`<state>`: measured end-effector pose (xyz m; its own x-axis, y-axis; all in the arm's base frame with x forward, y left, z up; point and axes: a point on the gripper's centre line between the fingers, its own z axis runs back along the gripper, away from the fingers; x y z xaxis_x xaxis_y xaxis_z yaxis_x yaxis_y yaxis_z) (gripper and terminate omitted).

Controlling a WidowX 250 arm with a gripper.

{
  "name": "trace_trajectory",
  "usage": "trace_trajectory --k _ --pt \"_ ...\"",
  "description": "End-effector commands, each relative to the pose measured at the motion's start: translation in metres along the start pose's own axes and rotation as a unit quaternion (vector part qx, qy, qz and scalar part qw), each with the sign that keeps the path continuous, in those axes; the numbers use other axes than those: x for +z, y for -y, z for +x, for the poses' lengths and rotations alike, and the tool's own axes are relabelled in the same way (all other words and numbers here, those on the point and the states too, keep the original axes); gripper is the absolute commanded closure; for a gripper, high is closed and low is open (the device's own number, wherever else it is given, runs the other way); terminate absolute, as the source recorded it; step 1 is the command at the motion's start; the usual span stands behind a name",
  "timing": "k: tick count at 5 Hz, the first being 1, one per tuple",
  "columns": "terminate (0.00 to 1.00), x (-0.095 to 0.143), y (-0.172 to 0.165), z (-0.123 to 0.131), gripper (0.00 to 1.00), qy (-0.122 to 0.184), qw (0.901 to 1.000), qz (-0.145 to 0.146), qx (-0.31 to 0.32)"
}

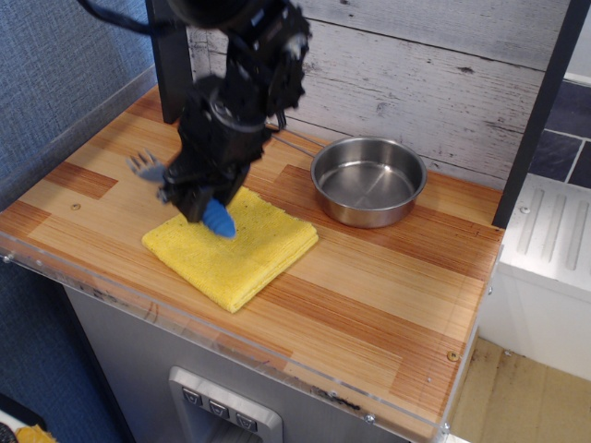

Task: Place the fork in front of the pot.

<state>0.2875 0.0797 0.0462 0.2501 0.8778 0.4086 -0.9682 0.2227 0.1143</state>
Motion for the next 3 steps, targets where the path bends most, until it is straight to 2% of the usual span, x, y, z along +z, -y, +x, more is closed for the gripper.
trace_trajectory --k 1,2,3 --pt "0.0 0.063 -0.005 0.027 1.0 0.09 0.9948 -0.038 -0.029" --pt "0.0 0.094 -0.001 0.018 1.0 0.123 0.9878 -0.07 -0.066" --pt "0.0 0.114 0.001 -0.001 1.0 0.145 0.9754 -0.113 -0.122"
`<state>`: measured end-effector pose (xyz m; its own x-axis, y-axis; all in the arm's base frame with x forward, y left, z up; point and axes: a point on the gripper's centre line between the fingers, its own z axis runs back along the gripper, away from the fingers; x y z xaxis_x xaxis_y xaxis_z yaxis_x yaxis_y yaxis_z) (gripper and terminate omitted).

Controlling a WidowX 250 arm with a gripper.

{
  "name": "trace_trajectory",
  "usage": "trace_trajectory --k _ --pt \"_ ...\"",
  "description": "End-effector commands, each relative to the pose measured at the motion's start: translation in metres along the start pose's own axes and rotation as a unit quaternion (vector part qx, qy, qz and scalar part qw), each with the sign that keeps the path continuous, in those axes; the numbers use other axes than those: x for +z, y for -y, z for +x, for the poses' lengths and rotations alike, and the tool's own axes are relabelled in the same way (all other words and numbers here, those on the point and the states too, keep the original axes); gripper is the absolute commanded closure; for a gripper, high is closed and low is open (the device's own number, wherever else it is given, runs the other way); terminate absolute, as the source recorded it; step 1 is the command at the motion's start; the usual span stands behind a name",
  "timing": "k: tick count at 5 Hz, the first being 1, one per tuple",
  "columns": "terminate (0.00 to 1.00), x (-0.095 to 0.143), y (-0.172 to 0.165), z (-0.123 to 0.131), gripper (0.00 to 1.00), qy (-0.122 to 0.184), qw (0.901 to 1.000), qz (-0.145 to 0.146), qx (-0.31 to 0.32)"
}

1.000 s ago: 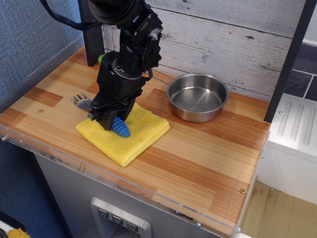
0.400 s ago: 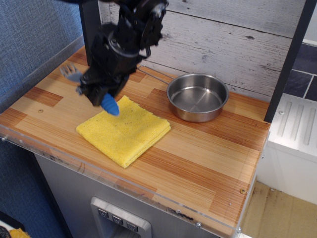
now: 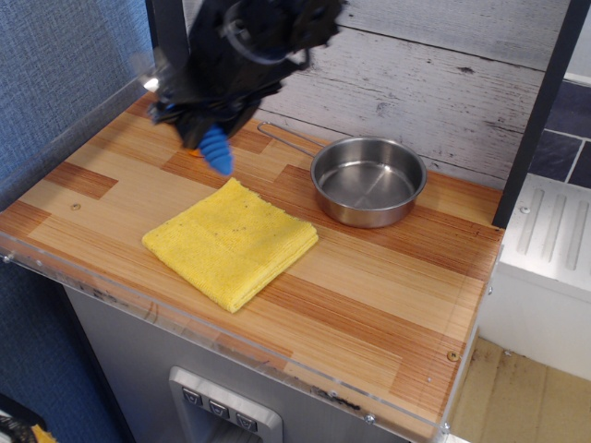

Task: Place the fork in front of the pot.

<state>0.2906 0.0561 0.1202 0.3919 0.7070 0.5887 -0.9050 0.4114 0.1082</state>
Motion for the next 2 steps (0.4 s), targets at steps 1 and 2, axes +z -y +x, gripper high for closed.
trace_trajectory --k 1,2 --pt "0.0 0.063 0.014 -0.024 1.0 0.062 0.9861 -0.114 -0.104" --pt "0.0 0.079 0.016 -0.047 1.0 0.071 0.97 -0.168 -0.161"
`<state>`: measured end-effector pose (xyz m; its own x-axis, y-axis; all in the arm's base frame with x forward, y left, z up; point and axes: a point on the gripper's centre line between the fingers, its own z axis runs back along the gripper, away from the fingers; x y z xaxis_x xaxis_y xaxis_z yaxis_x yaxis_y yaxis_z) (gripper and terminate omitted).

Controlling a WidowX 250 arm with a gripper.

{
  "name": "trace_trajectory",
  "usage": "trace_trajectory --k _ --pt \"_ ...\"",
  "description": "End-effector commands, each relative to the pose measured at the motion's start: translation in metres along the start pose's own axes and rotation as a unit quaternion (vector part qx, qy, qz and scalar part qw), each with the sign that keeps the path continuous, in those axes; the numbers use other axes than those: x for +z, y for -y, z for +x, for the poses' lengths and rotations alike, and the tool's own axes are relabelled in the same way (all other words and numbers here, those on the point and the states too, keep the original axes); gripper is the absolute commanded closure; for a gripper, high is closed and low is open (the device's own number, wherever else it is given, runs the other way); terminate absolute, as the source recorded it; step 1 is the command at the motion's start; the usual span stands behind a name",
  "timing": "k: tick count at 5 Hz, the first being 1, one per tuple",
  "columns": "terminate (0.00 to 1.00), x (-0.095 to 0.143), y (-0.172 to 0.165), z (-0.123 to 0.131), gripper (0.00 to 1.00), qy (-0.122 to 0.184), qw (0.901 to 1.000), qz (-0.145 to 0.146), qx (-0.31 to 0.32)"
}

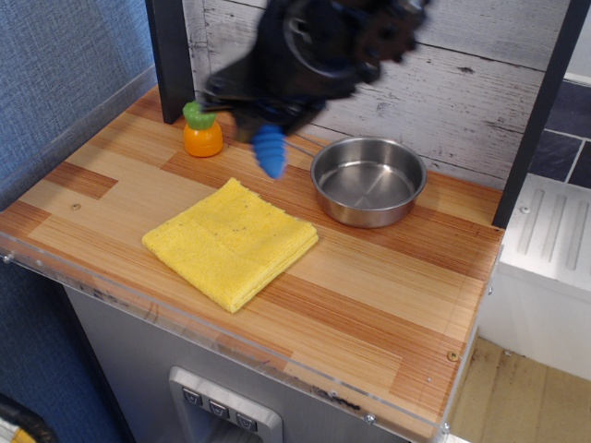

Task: Place the fork in front of the pot.

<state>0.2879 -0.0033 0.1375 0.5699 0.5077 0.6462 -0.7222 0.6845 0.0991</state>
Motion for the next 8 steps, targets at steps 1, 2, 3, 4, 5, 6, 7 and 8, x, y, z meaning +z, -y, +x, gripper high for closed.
trace_trajectory --k 1,2,3,4,5,6,7,8 --pt "0.0 0.042 0.009 -0.031 1.0 0.008 0.9873 -0.137 -0.079" --pt "0.0 0.047 0.009 -0.058 1.0 -0.006 0.9702 -0.185 -0.156" --pt "0.0 0.042 0.012 -0.08 1.0 -0.018 0.9564 -0.203 -0.209" --pt "0.0 0.036 0.021 -0.094 1.0 -0.022 0.9454 -0.213 -0.245" --pt "0.0 0.025 0.032 -0.101 1.0 -0.026 0.9404 -0.212 -0.265" --pt "0.0 0.012 0.043 -0.105 1.0 -0.036 0.9362 -0.219 -0.273" --pt "0.0 0.0 0.053 -0.113 1.0 -0.041 0.9322 -0.215 -0.288" --pt "0.0 -0.006 0.058 -0.115 1.0 -0.046 0.9335 -0.208 -0.289"
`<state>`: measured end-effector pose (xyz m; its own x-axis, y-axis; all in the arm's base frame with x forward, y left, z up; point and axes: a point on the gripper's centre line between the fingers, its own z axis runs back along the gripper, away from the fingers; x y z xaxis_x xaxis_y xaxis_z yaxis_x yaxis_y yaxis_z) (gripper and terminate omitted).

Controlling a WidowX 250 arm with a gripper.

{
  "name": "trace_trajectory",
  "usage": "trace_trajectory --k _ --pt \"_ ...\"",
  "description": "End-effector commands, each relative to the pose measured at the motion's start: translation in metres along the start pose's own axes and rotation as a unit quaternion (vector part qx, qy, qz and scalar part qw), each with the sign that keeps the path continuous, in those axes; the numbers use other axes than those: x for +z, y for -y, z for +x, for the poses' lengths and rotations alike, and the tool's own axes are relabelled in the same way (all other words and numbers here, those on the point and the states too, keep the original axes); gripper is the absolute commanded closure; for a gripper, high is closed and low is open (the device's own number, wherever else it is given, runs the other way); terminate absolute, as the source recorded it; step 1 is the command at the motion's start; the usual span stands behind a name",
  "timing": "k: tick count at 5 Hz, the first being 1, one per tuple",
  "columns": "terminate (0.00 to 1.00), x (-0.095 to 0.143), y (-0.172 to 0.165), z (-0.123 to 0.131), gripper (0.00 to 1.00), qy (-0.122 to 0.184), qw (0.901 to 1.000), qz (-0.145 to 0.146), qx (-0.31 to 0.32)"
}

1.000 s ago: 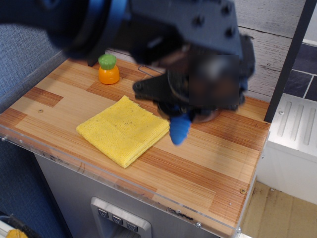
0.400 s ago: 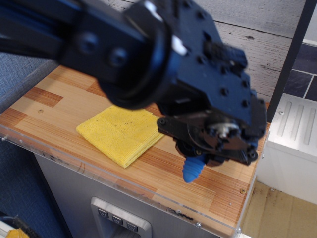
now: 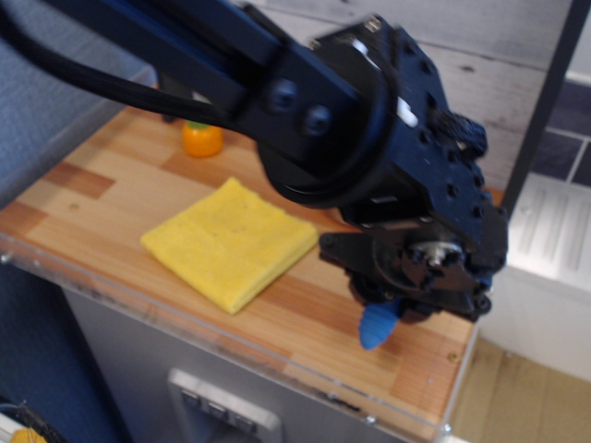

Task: Place the fork in front of the pot.

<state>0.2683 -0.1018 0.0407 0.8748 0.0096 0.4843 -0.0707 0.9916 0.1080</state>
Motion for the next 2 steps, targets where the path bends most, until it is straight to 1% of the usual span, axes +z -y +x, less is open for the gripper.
trace_trajectory --k 1,2 --pt "0.0 0.002 -0.0032 0.0044 1.0 0.006 0.9999 -0.001 0.009" --pt "0.0 -0.003 -0.0054 0.0024 1.0 0.0 0.9999 -0.002 0.014"
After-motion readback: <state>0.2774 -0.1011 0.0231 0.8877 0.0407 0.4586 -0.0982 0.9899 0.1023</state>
